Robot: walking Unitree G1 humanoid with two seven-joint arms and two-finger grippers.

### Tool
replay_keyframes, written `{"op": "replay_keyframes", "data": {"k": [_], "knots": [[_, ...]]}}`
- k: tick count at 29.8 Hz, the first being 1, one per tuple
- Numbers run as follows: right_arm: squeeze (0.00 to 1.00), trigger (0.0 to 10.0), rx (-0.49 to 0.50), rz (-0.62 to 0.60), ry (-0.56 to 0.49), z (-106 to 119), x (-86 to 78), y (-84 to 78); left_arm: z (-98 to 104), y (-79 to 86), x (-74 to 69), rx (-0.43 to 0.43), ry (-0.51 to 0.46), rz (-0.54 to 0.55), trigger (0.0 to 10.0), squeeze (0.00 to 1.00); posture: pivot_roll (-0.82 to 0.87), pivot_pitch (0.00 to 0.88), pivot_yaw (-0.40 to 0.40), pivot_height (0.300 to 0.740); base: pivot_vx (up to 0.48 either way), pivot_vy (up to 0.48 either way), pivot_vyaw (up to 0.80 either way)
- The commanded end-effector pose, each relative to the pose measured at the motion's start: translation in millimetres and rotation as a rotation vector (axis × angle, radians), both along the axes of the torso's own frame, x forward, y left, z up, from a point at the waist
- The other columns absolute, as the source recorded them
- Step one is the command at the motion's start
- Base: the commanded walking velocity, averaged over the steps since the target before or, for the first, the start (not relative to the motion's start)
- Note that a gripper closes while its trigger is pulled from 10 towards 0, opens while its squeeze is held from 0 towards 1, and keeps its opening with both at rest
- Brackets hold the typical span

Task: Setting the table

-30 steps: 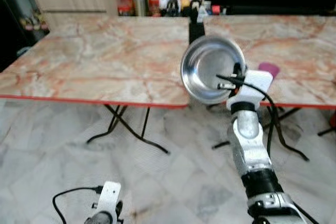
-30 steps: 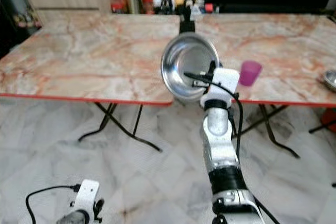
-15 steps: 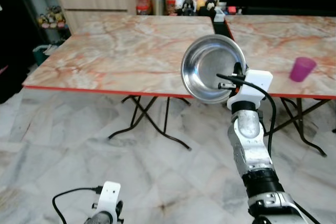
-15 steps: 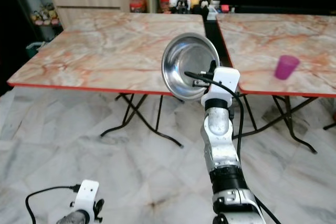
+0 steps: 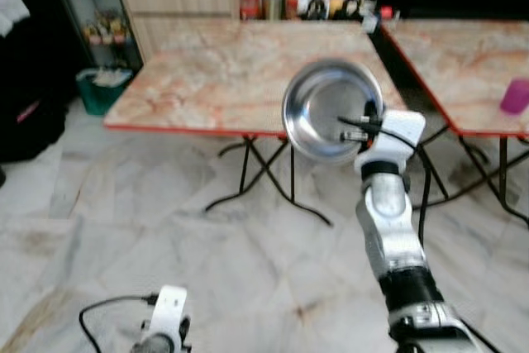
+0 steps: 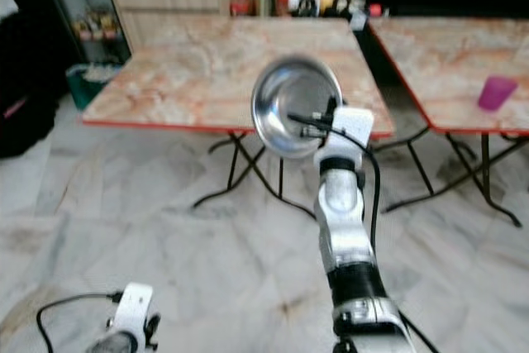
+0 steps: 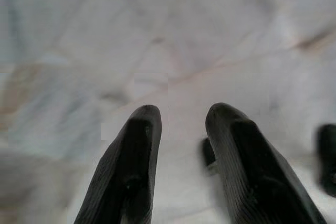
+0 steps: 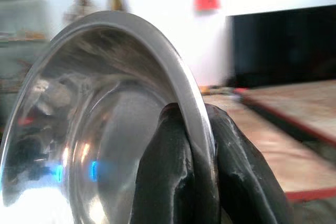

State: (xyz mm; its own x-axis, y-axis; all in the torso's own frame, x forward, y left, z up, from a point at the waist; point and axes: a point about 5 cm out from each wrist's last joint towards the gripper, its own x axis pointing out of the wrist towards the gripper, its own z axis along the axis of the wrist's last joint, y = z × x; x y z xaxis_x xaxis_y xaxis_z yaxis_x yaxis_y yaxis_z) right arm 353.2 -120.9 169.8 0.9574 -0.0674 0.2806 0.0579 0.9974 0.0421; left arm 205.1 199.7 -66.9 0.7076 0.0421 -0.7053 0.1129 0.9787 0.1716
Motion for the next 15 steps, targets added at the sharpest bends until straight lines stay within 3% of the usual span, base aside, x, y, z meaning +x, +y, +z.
{"op": "replay_keyframes", "data": {"k": [1, 12, 15], "knots": [[0.00, 10.0, -0.001, -0.025, -0.044, 10.9, 2.0, -9.5, 0.3, -4.8, 1.8, 0.007, -0.003, -0.022, 10.0, 0.00, 0.00, 0.000, 0.005, 0.736, 0.000, 0.000, 0.00], [0.00, 10.0, 0.006, -0.020, -0.038, 8.7, 1.8, -7.1, 0.7, -6.2, 2.8, -0.001, -0.005, -0.031, 10.0, 0.00, 0.00, 0.000, 0.010, 0.736, 0.000, 0.000, 0.00], [0.00, 10.0, 0.008, -0.016, -0.037, 7.9, 1.4, -5.7, 0.5, -7.0, 2.5, 0.000, -0.005, -0.038, 10.0, 0.00, 0.00, 0.000, 0.013, 0.736, 0.335, 0.000, 0.00]]}}
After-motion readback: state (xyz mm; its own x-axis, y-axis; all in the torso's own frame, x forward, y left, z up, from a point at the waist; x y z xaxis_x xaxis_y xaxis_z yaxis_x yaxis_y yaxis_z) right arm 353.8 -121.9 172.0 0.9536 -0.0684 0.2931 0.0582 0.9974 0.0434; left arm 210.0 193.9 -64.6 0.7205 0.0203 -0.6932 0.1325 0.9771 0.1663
